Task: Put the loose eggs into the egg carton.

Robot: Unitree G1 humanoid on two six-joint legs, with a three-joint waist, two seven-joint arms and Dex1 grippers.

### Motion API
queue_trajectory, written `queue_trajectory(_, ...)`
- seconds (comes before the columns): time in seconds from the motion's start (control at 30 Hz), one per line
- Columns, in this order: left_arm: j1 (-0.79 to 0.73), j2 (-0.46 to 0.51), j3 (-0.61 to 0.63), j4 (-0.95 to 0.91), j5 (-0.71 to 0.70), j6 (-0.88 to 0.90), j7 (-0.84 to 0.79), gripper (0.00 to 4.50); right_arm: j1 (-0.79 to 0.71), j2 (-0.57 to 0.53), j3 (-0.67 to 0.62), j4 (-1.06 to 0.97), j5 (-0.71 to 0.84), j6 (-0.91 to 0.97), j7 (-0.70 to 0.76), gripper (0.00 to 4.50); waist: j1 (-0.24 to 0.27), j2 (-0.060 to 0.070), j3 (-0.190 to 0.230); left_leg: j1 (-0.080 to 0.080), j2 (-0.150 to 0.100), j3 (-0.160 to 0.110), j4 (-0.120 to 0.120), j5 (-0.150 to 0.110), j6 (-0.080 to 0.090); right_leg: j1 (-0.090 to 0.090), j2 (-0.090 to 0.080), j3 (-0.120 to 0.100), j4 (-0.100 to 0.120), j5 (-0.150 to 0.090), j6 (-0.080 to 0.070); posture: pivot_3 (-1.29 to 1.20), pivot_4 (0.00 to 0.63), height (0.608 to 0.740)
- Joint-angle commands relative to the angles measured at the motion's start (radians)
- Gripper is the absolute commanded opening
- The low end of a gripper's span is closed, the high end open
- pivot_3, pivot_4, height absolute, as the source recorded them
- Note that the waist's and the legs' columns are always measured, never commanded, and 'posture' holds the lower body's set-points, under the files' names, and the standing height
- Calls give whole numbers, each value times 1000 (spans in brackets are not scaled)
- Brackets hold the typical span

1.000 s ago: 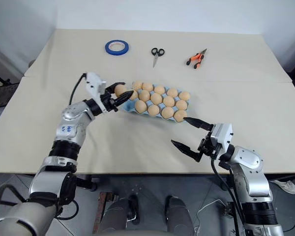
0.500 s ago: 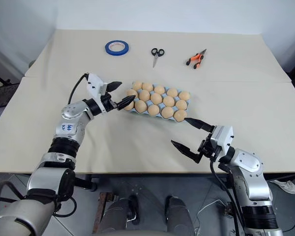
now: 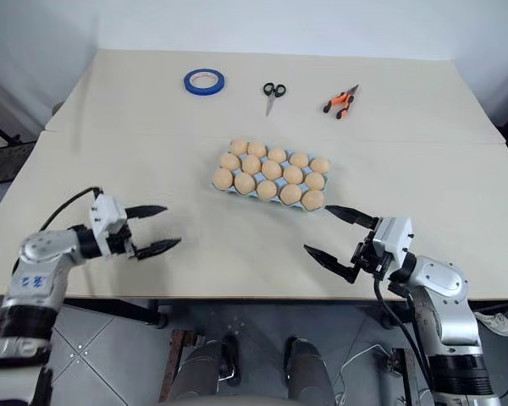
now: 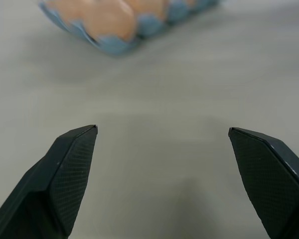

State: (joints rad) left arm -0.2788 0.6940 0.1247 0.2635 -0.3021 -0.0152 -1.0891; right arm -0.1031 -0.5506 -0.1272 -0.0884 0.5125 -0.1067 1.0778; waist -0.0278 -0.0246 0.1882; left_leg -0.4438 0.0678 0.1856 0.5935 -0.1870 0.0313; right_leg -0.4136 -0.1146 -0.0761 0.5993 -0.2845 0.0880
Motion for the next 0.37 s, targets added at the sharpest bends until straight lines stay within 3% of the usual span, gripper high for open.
queue_trajectory(0.03,128,14,90,-173,-68,47,40,4493,-54,-19,-25,76,-10,-29,22,4500,-2,0,0,0,0,1,-1,0,0,0,0,1,-1,-1,-2,0,150,740)
queue_trajectory(0.37,229,-18,141,-300,-61,51,164,4493,-116,-10,-17,186,-11,-43,75,4500,-3,1,0,0,0,4,-5,1,-2,-4,0,4,-2,-1,-1,0,150,740)
